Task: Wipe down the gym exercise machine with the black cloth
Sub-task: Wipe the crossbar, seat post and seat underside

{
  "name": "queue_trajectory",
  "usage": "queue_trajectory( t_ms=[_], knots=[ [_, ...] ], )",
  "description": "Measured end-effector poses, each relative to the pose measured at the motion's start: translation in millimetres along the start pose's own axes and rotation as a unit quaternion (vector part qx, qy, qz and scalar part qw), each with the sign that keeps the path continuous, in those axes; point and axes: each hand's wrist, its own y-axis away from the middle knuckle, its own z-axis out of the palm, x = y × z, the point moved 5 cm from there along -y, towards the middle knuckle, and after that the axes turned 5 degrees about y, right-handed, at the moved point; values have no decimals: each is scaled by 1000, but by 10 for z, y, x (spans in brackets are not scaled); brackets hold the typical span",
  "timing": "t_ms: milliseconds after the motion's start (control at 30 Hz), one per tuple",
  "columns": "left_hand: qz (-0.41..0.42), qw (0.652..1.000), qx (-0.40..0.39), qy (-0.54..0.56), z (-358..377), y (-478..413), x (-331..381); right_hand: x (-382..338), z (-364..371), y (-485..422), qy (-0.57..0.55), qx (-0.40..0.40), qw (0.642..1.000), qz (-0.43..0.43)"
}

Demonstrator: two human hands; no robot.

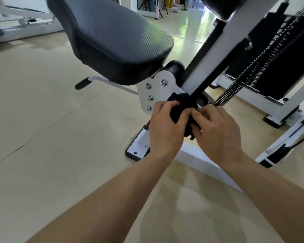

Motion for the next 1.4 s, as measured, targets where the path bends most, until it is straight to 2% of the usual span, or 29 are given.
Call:
queue_trajectory(
  t_ms=[100, 233, 433, 567, 767, 933, 1000, 1067, 1133, 1233, 1400],
  knots=[
    [-57, 997, 13, 51, 126, 86, 43, 76, -21, 206, -91, -30, 993, 71],
    [-95, 991, 72, 52, 222, 33, 70, 244, -48, 513, -167, -12, 974, 149],
    [-69, 990, 123, 10, 394, 126, 74, 392, 118, 841, -212, -118, 942, 232],
    [-61, 988, 144, 5, 509, 239, 17, 435, 204, 887, -241, -148, 922, 266],
    [81, 989, 115, -50, 638, 370, 98, 596, 259, 1104, -253, -187, 892, 326],
    [179, 968, 102, -140, 614, 468, -46, 666, 241, 1219, -263, -207, 879, 339],
    [140, 979, 91, -119, 590, 461, -56, 669, 241, 1226, -273, -215, 873, 343],
    [33, 993, 96, -63, 565, 442, -36, 658, 249, 1209, -278, -219, 871, 341],
    [-47, 992, 115, 15, 551, 450, -4, 623, 256, 1178, -282, -217, 872, 337],
    [-46, 989, 128, 58, 546, 448, 104, 538, 264, 1138, -290, -223, 871, 328],
    [-17, 995, 93, -12, 598, 352, 149, 439, 262, 1113, -297, -222, 871, 323]
  ],
)
